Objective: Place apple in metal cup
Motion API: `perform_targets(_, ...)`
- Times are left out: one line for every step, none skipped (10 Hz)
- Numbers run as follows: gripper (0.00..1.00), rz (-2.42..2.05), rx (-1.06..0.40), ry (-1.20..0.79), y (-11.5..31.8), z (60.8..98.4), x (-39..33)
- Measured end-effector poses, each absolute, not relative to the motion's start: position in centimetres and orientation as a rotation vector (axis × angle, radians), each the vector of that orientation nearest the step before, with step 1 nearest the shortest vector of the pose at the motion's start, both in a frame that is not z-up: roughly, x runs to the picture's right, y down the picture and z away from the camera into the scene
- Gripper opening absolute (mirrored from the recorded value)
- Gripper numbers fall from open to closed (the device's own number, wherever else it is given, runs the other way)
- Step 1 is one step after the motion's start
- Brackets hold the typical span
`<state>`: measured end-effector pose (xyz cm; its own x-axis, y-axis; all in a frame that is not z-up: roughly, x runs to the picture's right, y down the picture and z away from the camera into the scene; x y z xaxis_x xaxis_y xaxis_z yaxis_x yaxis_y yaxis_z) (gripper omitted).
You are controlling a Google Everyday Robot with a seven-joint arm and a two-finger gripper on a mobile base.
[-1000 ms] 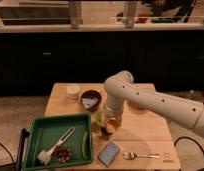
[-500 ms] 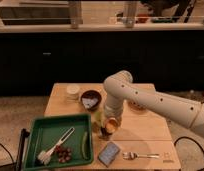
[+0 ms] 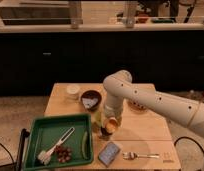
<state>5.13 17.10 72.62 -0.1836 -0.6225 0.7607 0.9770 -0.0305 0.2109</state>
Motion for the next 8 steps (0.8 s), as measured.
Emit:
perform_targets(0.00,-1.577,-0.562,-0.860,17.1,72.6,5.2)
perform_targets(0.02,-1.580,-0.562,-0.865,17.1,72.7,5.3)
perform_targets(0.11,-1.582,-0.565,-0.863,17.1,72.8,5.2)
perform_targets(0.20,-1.584,-0.567,-0.863,17.1,72.9,4.8)
perform_targets(0.30,-1.587,-0.570,-0.864,17.1,73.0,4.4)
perform_targets(0.40,-1.588,-0.570,-0.865,17.1,73.1,4.2)
perform_targets(0.50,-1.587,-0.571,-0.865,17.0,73.3,4.1)
perform_targets(0.58,-1.589,-0.571,-0.867,17.0,73.3,3.9)
